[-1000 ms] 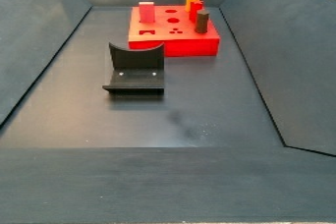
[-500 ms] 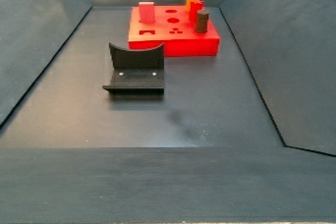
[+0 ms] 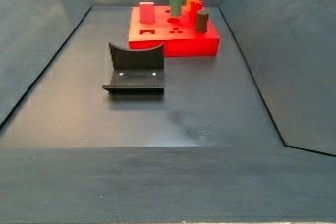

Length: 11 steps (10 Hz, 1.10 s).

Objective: Pick up the round object. Move up. Move to above the board. Insert the round object.
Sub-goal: Insert the round object.

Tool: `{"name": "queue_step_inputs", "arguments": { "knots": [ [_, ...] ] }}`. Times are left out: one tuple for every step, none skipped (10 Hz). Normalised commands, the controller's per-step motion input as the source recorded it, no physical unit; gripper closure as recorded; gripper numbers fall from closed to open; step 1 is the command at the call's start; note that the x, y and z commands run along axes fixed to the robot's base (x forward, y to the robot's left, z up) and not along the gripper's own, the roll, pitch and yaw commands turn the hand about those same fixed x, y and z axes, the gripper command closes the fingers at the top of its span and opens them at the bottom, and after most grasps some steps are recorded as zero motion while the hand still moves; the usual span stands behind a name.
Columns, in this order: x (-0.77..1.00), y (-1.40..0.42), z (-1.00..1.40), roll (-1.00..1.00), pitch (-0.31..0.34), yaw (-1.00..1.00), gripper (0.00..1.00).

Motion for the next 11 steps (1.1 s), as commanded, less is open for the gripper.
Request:
{"name": "queue_step_inputs", "arguments": {
  "knots": [
    [0.0, 0.0, -0.19, 0.08, -0.054, 0.0, 1.0],
    [0.24, 0.09, -0.19, 0.05, -0.01, 0.0, 1.0],
    [0.17, 0.03, -0.15, 0.05, 0.0, 0.0, 1.0],
    [0.15, 0.04, -0.15, 0.02, 0.0, 0.0, 1.0],
    [0.12, 0.02, -0.19, 0.06, 0.0, 0.0, 1.0],
    [0.15, 0.0, -0.29, 0.05, 0.0, 0.0, 1.0],
    [0.12, 0.0, -0.35, 0.08, 0.0, 0.0, 1.0],
    [0.14, 0.0, -0.69, 0.19, 0.0, 0.0, 1.0],
    [0.0, -0.08, -0.67, 0.25, -0.109, 0.0, 1.0],
    [0.0, 0.0, -0.32, 0.09, -0.171, 0.0, 1.0],
    [-0.09, 0.07, -0.01, 0.0, 0.0, -0.09, 1.0]
  ]
}}
